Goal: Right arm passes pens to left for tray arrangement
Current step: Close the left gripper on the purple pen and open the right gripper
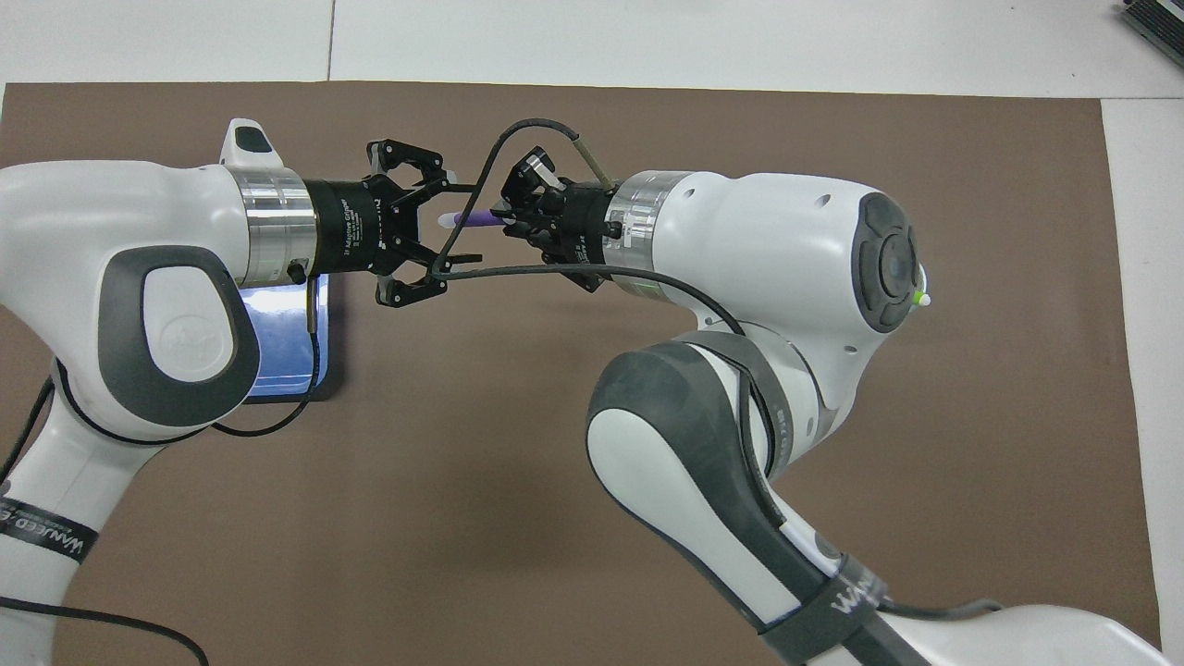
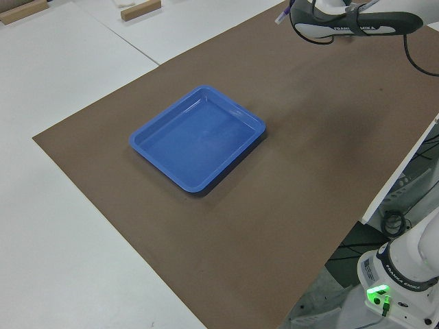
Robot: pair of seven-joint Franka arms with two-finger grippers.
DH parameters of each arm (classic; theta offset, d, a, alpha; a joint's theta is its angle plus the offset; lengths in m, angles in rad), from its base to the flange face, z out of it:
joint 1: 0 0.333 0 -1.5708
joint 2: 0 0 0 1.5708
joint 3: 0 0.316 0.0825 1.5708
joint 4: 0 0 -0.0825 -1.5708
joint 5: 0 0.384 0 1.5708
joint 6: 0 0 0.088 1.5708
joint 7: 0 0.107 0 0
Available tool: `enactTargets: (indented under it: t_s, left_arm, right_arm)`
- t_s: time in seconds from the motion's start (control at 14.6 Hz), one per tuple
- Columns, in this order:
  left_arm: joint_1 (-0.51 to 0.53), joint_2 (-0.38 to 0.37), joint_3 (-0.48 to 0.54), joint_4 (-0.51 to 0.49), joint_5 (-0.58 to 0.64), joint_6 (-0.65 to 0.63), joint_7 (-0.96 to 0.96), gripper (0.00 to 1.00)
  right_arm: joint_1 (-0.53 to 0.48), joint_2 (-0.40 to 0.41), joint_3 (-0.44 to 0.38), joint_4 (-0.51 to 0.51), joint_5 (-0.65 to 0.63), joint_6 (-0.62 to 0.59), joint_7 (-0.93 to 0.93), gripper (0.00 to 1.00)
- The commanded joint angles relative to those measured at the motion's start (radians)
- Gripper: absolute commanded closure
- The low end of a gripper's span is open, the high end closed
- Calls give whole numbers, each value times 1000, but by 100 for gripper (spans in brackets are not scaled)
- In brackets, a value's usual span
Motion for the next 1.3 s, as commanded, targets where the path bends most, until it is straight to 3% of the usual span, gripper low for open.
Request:
enactTargets:
  t_s: [0.0,0.41,0.48,0.61,0.68,1.09,1.16,1.23]
  left_arm:
    - [-14,1,11,-14,-22,43,9,45]
    - [-32,16,12,-14,-22,80,10,50]
    - [-34,16,11,-12,-22,81,10,62]
    - [-32,16,12,-14,-16,75,19,96]
    - [-32,14,12,-14,-14,74,51,100]
    - [-23,14,12,-12,-14,60,82,100]
    - [-22,14,12,-12,-14,58,81,100]
    - [-22,13,12,-12,-14,57,82,100]
  right_arm:
    - [-4,-4,4,-9,20,8,4,100]
    - [-4,-4,4,-9,20,8,4,100]
    - [-4,-2,4,-9,20,8,4,100]
    - [-4,-4,4,-7,20,9,4,100]
    - [-4,-4,4,-7,20,9,4,100]
    - [-4,-4,4,-7,20,11,6,100]
    - [-4,-4,4,-7,20,11,6,96]
    - [-4,-4,4,-7,20,11,4,74]
